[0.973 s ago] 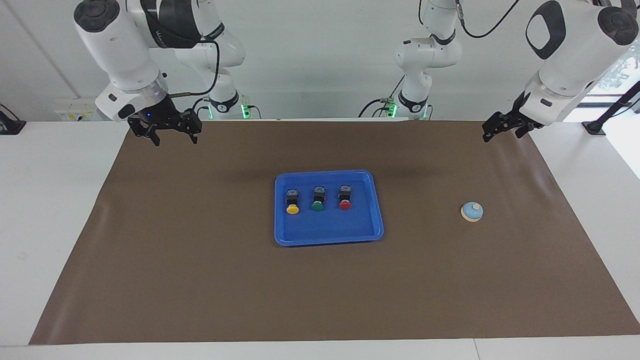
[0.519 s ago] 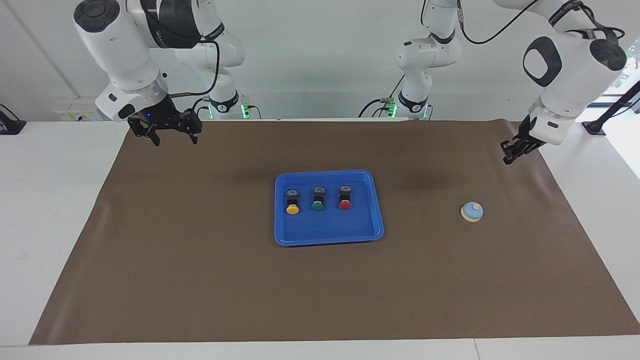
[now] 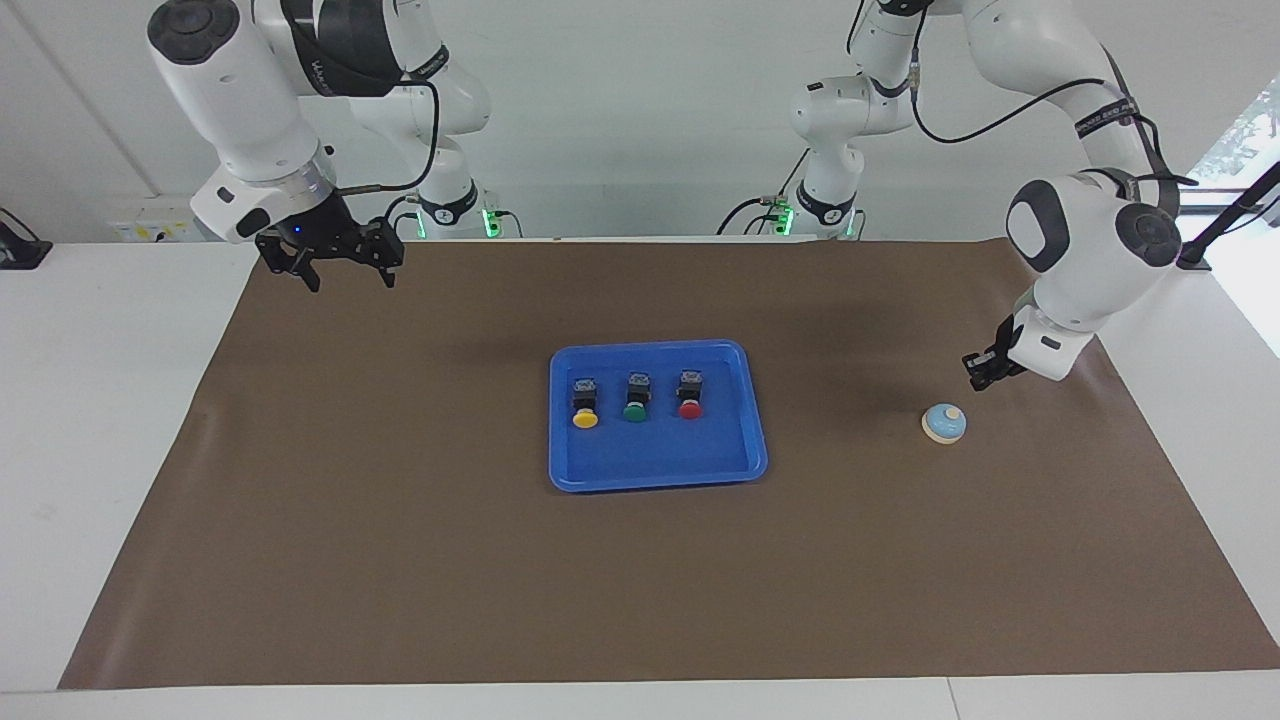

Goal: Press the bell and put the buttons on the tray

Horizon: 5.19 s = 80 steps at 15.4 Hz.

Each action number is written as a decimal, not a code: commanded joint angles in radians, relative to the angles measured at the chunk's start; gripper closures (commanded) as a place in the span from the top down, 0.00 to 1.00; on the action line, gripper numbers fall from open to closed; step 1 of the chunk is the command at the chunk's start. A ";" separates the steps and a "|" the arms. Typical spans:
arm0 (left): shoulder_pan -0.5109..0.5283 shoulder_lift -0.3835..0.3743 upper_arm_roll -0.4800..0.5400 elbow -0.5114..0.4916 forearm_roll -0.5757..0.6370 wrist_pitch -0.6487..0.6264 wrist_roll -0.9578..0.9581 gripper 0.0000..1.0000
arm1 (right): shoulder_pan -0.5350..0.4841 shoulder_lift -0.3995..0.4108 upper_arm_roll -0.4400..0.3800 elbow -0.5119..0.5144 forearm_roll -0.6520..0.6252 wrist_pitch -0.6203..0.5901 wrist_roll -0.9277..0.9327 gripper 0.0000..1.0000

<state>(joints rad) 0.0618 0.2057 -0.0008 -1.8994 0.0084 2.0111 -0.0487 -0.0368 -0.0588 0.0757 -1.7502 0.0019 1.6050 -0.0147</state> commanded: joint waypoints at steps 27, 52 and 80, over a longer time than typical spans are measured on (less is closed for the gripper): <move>-0.034 -0.073 0.004 0.140 0.001 -0.253 -0.007 1.00 | -0.022 -0.016 0.013 -0.009 -0.008 -0.013 -0.018 1.00; -0.039 -0.164 -0.019 0.281 -0.001 -0.571 0.020 1.00 | -0.022 -0.016 0.013 -0.009 -0.008 -0.013 -0.018 1.00; -0.028 -0.178 -0.033 0.275 -0.010 -0.489 0.015 1.00 | -0.022 -0.016 0.013 -0.009 -0.008 -0.013 -0.018 1.00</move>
<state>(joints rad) 0.0328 0.0164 -0.0357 -1.6400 0.0069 1.5153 -0.0376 -0.0368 -0.0588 0.0757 -1.7502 0.0019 1.6050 -0.0147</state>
